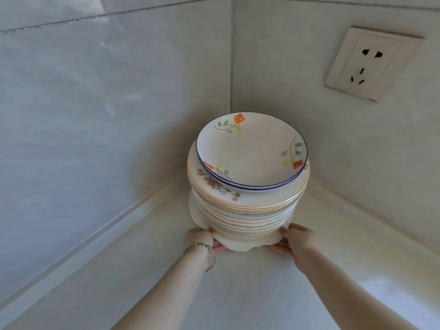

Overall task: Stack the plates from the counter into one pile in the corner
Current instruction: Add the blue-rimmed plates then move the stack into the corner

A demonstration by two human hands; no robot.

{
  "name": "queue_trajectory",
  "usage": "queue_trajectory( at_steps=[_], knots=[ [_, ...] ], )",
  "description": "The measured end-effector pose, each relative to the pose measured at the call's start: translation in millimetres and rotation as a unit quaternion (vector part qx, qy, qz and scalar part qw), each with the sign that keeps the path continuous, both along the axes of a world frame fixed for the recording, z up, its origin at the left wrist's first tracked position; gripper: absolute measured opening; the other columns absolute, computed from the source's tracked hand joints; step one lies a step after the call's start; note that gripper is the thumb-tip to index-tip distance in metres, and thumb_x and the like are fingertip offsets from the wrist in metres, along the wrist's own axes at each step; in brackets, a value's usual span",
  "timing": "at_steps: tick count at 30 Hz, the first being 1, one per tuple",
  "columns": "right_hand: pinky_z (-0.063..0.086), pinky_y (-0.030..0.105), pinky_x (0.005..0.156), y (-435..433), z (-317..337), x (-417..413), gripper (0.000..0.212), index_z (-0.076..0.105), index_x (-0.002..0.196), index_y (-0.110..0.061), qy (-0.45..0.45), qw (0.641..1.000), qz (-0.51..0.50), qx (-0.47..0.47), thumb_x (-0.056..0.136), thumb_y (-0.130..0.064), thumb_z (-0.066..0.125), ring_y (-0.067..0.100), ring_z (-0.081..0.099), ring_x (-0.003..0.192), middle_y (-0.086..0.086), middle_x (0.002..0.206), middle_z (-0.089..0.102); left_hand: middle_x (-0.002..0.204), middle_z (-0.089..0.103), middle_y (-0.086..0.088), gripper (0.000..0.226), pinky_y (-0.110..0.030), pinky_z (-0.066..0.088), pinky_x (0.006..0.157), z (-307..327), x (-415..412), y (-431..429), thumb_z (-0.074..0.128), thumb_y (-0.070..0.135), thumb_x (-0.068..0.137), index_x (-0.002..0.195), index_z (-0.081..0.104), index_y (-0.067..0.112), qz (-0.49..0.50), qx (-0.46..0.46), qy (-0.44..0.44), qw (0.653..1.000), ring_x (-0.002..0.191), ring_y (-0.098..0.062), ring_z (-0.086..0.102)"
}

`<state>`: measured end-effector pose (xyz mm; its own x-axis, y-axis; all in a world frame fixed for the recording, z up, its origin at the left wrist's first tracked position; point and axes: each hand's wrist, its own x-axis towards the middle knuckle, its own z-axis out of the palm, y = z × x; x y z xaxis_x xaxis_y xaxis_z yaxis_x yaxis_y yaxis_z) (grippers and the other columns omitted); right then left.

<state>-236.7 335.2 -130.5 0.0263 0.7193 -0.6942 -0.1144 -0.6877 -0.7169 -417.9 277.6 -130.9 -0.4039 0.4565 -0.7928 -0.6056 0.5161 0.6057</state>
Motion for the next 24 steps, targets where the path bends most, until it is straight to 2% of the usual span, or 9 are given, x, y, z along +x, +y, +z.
queue_trajectory(
  at_steps=[3,6,8,10,12,15,17,19,24],
  knots=[
    [0.050,0.027,0.032,4,-3,-10,0.024,0.052,0.074,-0.006,0.002,1.000,-0.006,-0.004,0.090,0.010,0.044,0.031,0.060,0.061,0.016,0.072,0.060,0.073,0.059,-0.020,0.004,-0.043,0.050,0.057,0,-8,7,0.057,-0.007,0.085,0.082,0.055,-0.005,-0.006,0.008,0.012,1.000,0.072,-0.031,0.062],
    [0.047,0.024,0.029,2,-9,-22,0.030,0.051,0.067,-0.009,-0.008,1.000,-0.015,0.012,0.089,0.010,0.045,0.030,0.058,0.061,0.015,0.070,0.058,0.083,0.060,-0.024,0.012,-0.043,0.049,0.056,3,-18,10,0.057,-0.007,0.085,0.097,0.054,-0.005,-0.005,0.017,0.021,1.000,0.087,-0.035,0.059],
    [0.049,0.025,0.030,2,-11,-27,0.030,0.052,0.066,-0.009,-0.007,1.000,-0.017,0.020,0.088,0.009,0.046,0.030,0.059,0.063,0.016,0.070,0.059,0.094,0.060,-0.026,0.016,-0.044,0.050,0.061,3,-23,12,0.056,-0.005,0.086,0.102,0.053,-0.006,-0.009,0.017,0.034,0.999,0.087,-0.035,0.059],
    [0.050,0.026,0.032,2,-13,-29,0.030,0.053,0.065,-0.010,-0.010,1.000,-0.020,0.022,0.088,0.008,0.046,0.031,0.060,0.066,0.016,0.071,0.060,0.090,0.061,-0.022,0.021,-0.043,0.050,0.059,2,-26,14,0.056,-0.004,0.087,0.107,0.052,-0.007,-0.013,0.022,0.040,0.999,0.079,-0.032,0.061],
    [0.050,0.026,0.032,3,-14,-28,0.029,0.053,0.066,-0.010,-0.013,1.000,-0.021,0.017,0.088,0.009,0.046,0.032,0.060,0.068,0.016,0.072,0.059,0.078,0.060,-0.018,0.017,-0.040,0.049,0.052,-1,-28,13,0.055,-0.003,0.088,0.104,0.051,-0.005,-0.018,0.027,0.043,0.999,0.068,-0.029,0.060],
    [0.050,0.026,0.033,9,-12,-22,0.017,0.055,0.077,-0.003,-0.013,1.000,0.010,-0.011,0.087,0.008,0.047,0.029,0.061,0.064,0.017,0.074,0.061,0.075,0.059,-0.019,0.010,-0.043,0.050,0.061,-2,-28,12,0.054,-0.003,0.088,0.097,0.049,-0.001,-0.015,0.027,0.034,0.999,0.075,-0.031,0.061],
    [0.053,0.028,0.042,20,-5,-15,0.015,0.057,0.100,-0.001,-0.025,1.000,0.007,0.006,0.088,0.003,0.049,0.027,0.061,0.064,0.019,0.084,0.064,0.074,0.058,-0.019,0.008,-0.044,0.049,0.064,-1,-29,13,0.054,-0.004,0.089,0.094,0.049,-0.001,-0.014,0.027,0.030,0.999,0.080,-0.031,0.060],
    [0.053,0.034,0.060,39,-3,-8,0.034,0.052,0.123,-0.005,-0.021,0.998,-0.029,0.044,0.090,0.001,0.048,0.027,0.061,0.070,0.023,0.105,0.064,0.074,0.059,-0.019,0.006,-0.045,0.049,0.066,1,-29,14,0.053,-0.005,0.089,0.090,0.049,-0.001,-0.013,0.019,0.021,1.000,0.081,-0.031,0.059],
    [0.053,0.039,0.076,67,-12,-10,0.029,0.061,0.114,-0.001,-0.062,0.995,-0.051,0.060,0.088,0.004,0.052,0.032,0.062,0.088,0.025,0.112,0.064,0.074,0.059,-0.020,0.018,-0.045,0.049,0.064,-6,-31,14,0.051,-0.004,0.090,0.072,0.049,0.001,-0.009,0.024,0.012,1.000,0.075,-0.031,0.060]
  ],
)
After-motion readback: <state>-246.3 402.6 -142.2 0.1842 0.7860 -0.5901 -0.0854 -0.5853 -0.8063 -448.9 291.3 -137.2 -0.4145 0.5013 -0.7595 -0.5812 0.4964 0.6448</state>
